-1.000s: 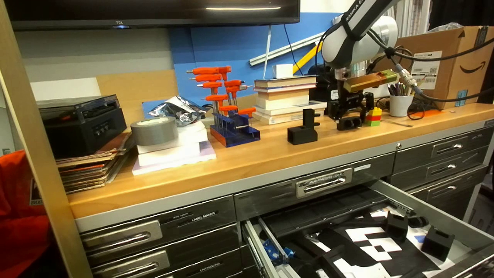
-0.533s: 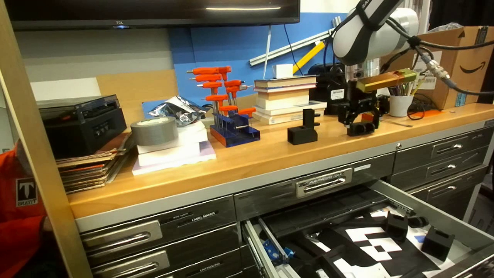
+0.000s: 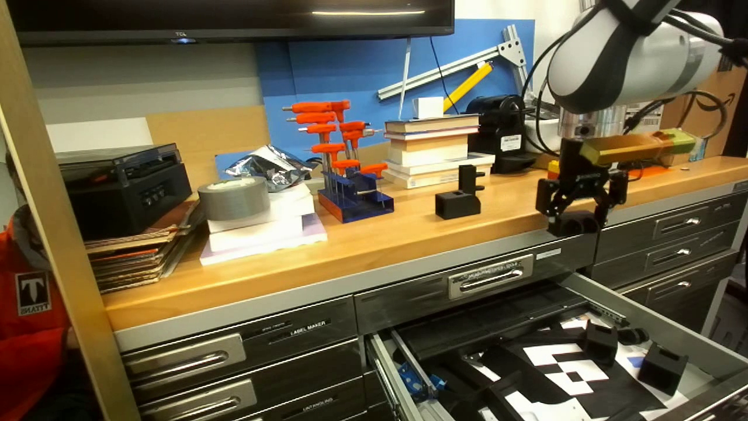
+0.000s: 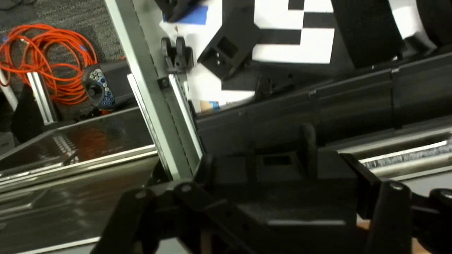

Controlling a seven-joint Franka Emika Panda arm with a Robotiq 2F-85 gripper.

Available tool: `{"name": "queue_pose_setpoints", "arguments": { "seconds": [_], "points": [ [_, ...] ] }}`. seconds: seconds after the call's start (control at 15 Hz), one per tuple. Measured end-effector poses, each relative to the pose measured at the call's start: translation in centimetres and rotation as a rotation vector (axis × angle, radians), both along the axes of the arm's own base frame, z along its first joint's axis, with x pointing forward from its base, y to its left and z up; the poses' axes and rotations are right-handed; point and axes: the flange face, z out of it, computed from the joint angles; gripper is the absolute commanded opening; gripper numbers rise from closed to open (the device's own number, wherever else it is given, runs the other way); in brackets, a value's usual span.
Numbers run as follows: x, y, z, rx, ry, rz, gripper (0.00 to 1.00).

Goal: Put the black objects on the tabletop into the open drawer and then close the drawer

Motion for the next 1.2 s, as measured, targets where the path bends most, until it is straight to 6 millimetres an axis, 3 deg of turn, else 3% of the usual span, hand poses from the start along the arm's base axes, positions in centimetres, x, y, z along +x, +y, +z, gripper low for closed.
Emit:
{"name": "queue_pose_setpoints", "arguments": {
  "seconds": [0.2,0.4,1.2],
  "points": [
    [-3.5,1.0,-3.0,0.017,0.071,0.006,0.64],
    [-4.9,1.9,-5.2,0.039,0.123,0.007,0.64],
    [-5.4,4.6,-13.2,0.169,0.254,0.013,0.64]
  ]
}}
